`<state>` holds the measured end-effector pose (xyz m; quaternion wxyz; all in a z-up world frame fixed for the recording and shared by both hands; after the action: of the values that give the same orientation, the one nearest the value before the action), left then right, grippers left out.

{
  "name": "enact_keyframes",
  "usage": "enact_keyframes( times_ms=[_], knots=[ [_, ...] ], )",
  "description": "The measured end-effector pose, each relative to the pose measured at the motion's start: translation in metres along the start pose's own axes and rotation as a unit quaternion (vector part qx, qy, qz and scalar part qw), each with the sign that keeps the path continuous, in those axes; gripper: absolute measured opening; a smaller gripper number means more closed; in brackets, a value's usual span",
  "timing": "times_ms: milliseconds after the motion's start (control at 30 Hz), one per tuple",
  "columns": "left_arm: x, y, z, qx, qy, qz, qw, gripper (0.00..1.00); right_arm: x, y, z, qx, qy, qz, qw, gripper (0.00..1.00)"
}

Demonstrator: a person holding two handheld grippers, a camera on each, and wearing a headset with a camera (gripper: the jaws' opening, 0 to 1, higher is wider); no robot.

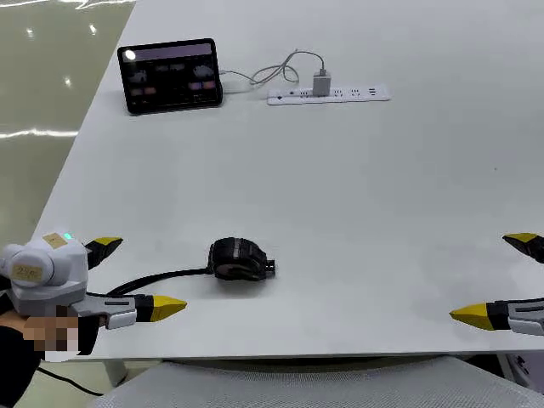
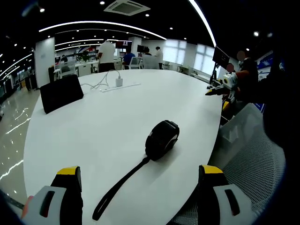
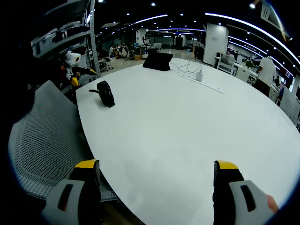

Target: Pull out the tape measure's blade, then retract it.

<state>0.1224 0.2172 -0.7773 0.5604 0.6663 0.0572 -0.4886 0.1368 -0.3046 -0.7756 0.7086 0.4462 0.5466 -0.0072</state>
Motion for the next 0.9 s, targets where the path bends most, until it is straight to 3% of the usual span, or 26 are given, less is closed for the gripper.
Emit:
enact_keyframes(
  times_ms=[467,500,633,700,900],
  knots=[
    [-0.0005,0.0029,0.0009,0.003,0.0,0.003,1.0,1.0,-0.0027,0.0013,0.0021,-0.001,-0.01,0.008,0.9999,1.0],
    [-0.0004,0.0028,0.0013,0.003,-0.001,0.003,1.0,1.0,-0.0036,0.0029,0.0038,-0.012,-0.018,0.018,0.9996,1.0],
    [0.0003,0.0013,0.0012,0.006,-0.003,-0.002,1.0,1.0,-0.0032,0.0013,0.0012,-0.006,-0.007,0.014,0.9999,1.0],
    [0.0009,-0.001,0.0015,0.005,-0.005,-0.011,0.9999,1.0,-0.0028,-0.0002,0.0025,-0.011,-0.014,0.017,0.9997,1.0],
    [0.0007,0.001,0.0003,0.014,-0.002,-0.009,0.9999,1.0,-0.0029,-0.0018,0.0023,-0.003,-0.013,0.011,0.9998,1.0]
  ],
)
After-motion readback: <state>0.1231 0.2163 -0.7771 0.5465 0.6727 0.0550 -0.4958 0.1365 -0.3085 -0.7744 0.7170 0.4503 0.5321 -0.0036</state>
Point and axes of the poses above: the centre of the closed fingertips' face, and the gripper's own axes: x roughly forward along the fingers, z roughly to its right, y roughly out of its top, the point moved 7 cm from there along -x, roughly backward along the fingers, and after that the axes turned 9 degrees about -z, right-handed, at the moved point
